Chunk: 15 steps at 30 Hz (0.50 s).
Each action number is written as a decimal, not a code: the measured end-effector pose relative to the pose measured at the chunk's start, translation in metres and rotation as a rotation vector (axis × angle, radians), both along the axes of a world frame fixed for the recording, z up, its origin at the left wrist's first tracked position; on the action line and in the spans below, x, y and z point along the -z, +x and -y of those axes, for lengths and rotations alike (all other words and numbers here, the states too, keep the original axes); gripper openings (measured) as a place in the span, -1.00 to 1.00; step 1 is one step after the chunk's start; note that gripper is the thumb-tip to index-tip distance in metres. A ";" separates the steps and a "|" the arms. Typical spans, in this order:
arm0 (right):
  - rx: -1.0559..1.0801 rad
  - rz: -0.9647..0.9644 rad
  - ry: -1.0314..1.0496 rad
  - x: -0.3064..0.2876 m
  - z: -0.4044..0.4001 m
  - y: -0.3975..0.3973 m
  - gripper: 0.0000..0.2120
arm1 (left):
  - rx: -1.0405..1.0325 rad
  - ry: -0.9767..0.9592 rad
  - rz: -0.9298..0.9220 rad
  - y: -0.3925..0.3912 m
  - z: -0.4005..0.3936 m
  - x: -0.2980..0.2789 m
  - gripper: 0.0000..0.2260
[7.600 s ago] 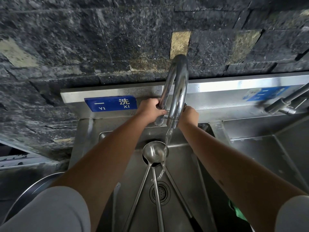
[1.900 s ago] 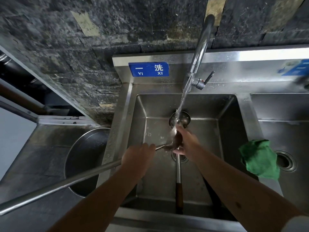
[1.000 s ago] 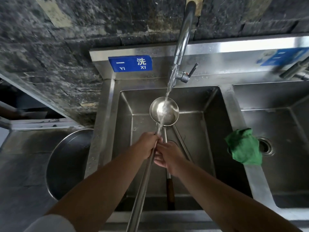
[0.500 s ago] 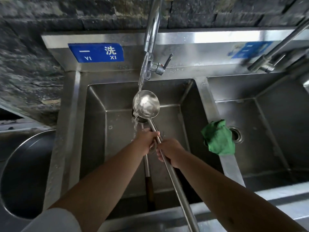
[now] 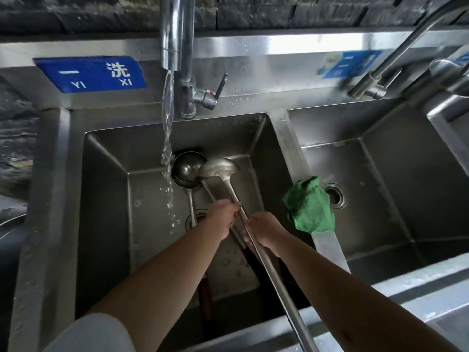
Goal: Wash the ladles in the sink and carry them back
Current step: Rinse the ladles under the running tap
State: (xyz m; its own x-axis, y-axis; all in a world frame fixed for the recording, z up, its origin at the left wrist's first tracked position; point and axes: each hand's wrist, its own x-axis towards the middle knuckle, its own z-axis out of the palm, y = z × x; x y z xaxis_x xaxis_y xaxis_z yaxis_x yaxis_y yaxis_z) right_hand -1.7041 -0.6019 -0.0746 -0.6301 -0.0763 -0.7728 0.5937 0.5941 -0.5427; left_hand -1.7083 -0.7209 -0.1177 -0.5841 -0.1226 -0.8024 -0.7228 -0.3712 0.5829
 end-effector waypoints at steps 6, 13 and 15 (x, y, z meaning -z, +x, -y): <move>-0.060 -0.068 0.160 0.034 -0.005 -0.020 -0.90 | 0.091 0.000 -0.022 -0.025 -0.016 0.024 -0.85; 0.040 -0.101 0.150 0.076 -0.004 -0.053 -0.75 | 0.014 0.060 -0.017 -0.039 -0.033 0.037 -0.75; -0.035 -0.134 0.183 0.080 -0.006 -0.059 -0.85 | 0.021 0.061 -0.031 -0.041 -0.034 0.038 -0.67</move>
